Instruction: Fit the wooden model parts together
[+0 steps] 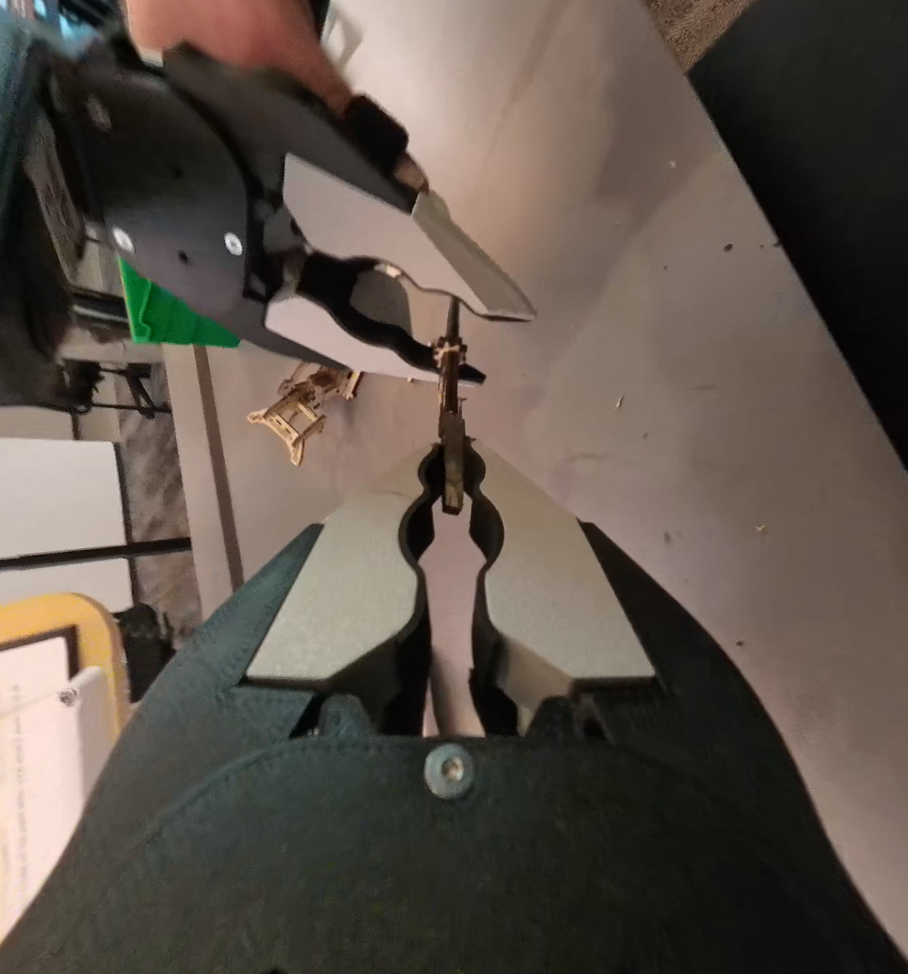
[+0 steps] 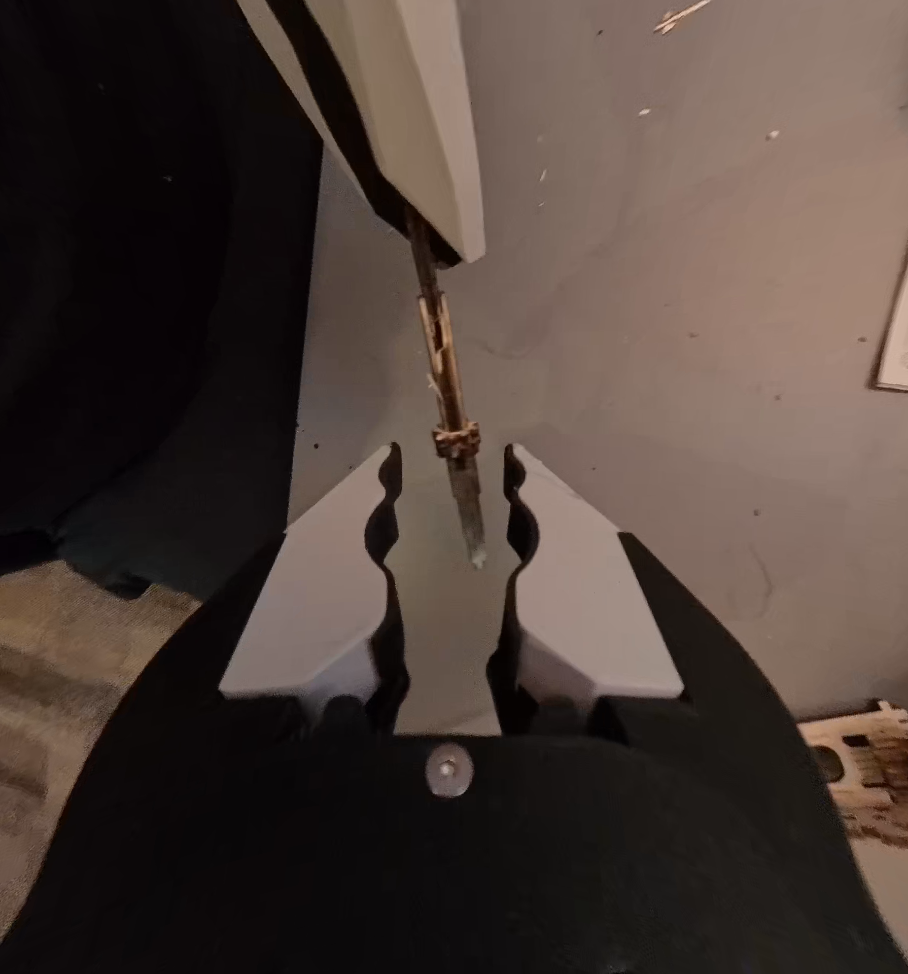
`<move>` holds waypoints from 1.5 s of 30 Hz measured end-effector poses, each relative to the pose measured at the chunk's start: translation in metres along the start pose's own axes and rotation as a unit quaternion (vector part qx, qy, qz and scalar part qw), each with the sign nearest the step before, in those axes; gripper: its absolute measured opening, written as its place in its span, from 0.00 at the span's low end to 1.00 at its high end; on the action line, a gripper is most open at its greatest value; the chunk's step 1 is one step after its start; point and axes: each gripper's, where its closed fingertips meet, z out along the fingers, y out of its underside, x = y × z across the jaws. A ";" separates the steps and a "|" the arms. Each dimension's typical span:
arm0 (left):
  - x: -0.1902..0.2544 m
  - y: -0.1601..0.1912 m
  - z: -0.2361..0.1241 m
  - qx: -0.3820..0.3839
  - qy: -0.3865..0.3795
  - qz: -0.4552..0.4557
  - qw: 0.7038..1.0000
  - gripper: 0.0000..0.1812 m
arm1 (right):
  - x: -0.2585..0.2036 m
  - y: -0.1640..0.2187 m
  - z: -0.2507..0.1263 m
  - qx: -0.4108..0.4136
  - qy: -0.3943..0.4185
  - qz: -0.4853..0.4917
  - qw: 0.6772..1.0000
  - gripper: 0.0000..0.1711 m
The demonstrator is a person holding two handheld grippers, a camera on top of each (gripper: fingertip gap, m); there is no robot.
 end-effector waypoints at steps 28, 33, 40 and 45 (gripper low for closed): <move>-0.016 -0.010 -0.009 0.061 0.004 -0.182 0.981 0.03 | 0.017 -0.037 -0.032 0.026 0.354 -0.143 0.924 0.01; -0.013 -0.008 -0.006 0.043 -0.014 -0.156 0.987 0.03 | 0.017 -0.038 -0.028 0.006 0.362 -0.162 0.918 0.01; -0.013 -0.010 -0.005 0.038 -0.020 -0.144 0.989 0.03 | 0.019 -0.039 -0.023 -0.007 0.376 -0.158 0.913 0.00; -0.015 -0.010 -0.005 0.037 -0.027 -0.135 0.990 0.03 | 0.022 -0.041 -0.023 -0.007 0.380 -0.145 0.914 0.00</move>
